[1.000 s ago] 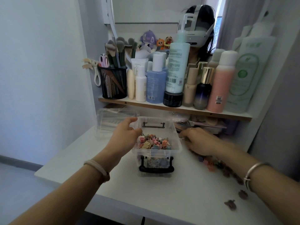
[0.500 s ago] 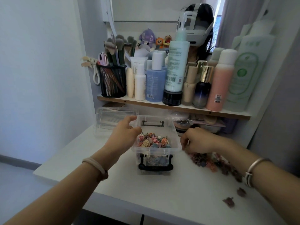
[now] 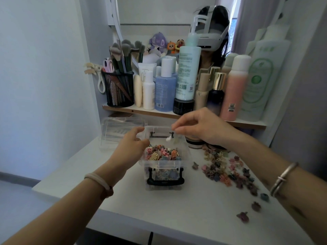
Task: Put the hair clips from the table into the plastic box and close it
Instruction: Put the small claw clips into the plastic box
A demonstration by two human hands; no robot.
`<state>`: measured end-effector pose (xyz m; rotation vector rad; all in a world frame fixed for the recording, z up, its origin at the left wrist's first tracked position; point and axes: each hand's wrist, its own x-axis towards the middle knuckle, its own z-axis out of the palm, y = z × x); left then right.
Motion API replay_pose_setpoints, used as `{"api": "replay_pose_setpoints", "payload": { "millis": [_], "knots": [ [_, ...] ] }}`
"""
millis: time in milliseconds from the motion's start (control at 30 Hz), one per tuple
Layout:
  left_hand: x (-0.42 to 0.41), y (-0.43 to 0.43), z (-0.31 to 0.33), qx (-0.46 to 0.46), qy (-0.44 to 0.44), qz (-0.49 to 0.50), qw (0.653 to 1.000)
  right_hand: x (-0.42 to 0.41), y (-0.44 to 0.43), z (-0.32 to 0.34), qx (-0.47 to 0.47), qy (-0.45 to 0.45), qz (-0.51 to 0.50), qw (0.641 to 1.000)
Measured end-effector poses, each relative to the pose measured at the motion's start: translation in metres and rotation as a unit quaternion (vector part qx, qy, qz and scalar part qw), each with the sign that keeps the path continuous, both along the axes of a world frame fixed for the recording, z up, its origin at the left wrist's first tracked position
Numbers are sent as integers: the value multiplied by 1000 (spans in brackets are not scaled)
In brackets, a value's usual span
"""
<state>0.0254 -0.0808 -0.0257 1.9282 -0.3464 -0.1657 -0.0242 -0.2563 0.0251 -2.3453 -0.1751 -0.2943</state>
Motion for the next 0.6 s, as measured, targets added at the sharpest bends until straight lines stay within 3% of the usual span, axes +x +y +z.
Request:
{"api": "replay_pose_setpoints", "payload": {
  "millis": [100,300,600],
  "knots": [
    [-1,-1,1,-2,-2,-1,1000,2,-11,-11,-70,16,-70,995],
    [-1,-2,1,3,-3,6,1000,-9,-27,-45,-296,208,-81,929],
    [-4,-1,3,6,-3,6,1000,-4,-25,-61,-317,146,-48,936]
  ]
}}
